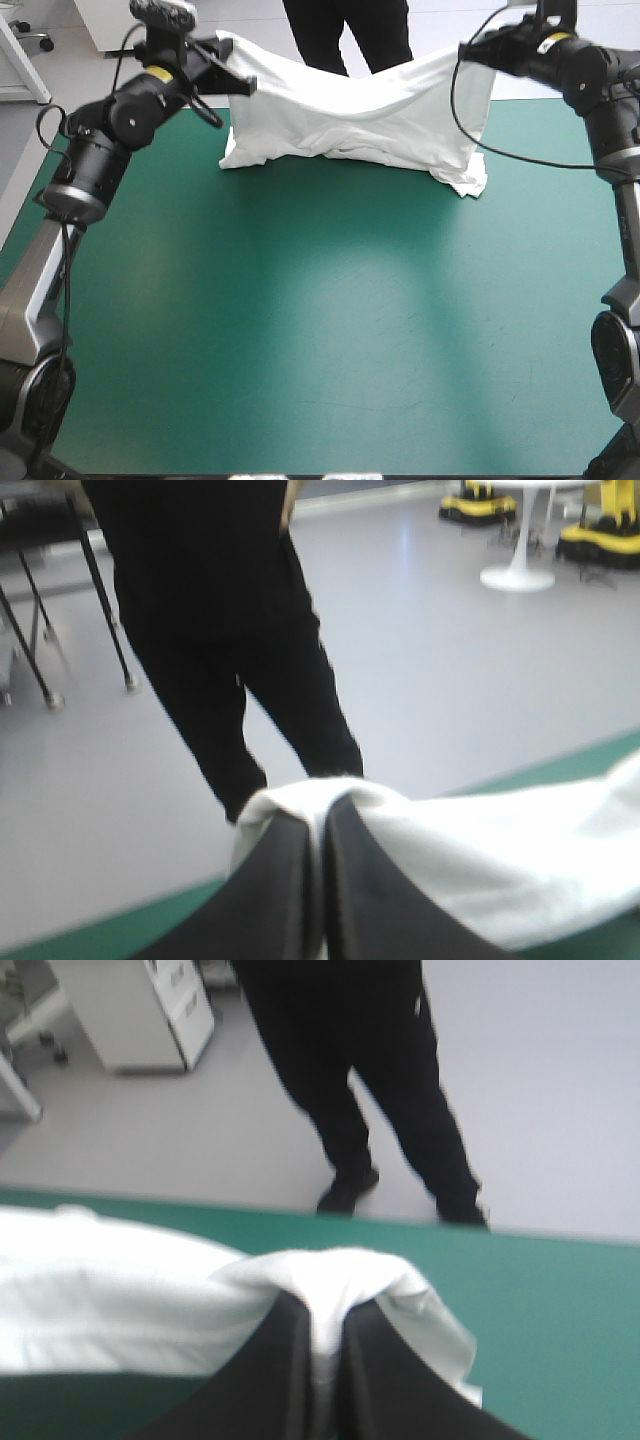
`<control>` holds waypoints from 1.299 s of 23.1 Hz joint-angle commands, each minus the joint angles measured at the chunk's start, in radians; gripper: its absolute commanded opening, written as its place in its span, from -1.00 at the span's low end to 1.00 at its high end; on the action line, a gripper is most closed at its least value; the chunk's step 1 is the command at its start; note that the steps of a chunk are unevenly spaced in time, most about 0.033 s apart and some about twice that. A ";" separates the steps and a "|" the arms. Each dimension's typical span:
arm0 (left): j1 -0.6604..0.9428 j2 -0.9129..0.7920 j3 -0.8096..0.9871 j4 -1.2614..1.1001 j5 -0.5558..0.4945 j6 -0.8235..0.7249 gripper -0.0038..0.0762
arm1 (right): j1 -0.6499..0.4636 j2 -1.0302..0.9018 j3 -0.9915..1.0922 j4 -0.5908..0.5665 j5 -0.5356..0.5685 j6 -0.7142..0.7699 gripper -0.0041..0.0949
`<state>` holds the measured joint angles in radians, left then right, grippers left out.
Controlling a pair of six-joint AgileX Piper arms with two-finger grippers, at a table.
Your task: Fold the cloth
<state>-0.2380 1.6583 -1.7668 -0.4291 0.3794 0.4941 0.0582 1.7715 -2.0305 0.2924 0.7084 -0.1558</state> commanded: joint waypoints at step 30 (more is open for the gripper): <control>-0.081 -0.887 1.237 0.212 0.520 -0.411 -0.93 | 0.083 -0.633 1.277 -0.066 0.476 0.028 -0.95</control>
<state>-0.3108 0.8115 -0.5288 -0.2107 0.8792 0.1108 0.1390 1.1735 -0.7709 0.2148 1.1532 -0.1251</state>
